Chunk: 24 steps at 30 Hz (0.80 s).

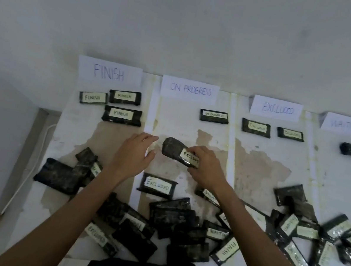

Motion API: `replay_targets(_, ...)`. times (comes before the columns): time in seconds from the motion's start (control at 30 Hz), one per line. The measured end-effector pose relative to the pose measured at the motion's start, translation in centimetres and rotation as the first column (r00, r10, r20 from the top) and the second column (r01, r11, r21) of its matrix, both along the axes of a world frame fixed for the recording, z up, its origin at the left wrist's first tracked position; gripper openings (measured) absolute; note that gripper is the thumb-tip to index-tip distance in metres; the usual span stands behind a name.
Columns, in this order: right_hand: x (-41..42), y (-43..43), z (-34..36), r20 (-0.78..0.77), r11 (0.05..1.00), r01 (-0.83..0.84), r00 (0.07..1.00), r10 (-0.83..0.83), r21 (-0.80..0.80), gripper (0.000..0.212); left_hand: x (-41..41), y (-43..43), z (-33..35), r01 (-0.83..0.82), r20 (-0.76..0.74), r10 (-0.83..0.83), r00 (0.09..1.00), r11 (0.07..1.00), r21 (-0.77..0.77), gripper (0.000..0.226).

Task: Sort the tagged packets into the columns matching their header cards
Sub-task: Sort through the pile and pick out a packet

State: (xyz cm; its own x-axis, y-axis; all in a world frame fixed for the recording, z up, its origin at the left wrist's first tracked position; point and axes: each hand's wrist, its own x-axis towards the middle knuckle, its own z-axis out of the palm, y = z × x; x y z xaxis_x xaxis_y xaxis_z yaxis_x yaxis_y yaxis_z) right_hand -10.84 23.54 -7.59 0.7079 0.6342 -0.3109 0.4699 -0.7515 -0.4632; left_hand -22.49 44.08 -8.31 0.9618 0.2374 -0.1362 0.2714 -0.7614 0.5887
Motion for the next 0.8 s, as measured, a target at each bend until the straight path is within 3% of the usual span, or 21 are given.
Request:
replay_targets(0.47,14.7,-14.3,-2.7,0.137,0.996,-0.013,0.99,0.026,-0.092,0.043,11.4,-14.3,-3.4,0.107,-0.046,-0.108,0.993,0.994,-0.026,0.044)
replay_targets(0.8,21.1,-17.1,-5.7,0.175,0.998,-0.056,0.983,0.053,0.013,0.045,17.6,-19.4,-5.8,0.046,-0.073,-0.047,0.996,0.999,-0.012,0.048)
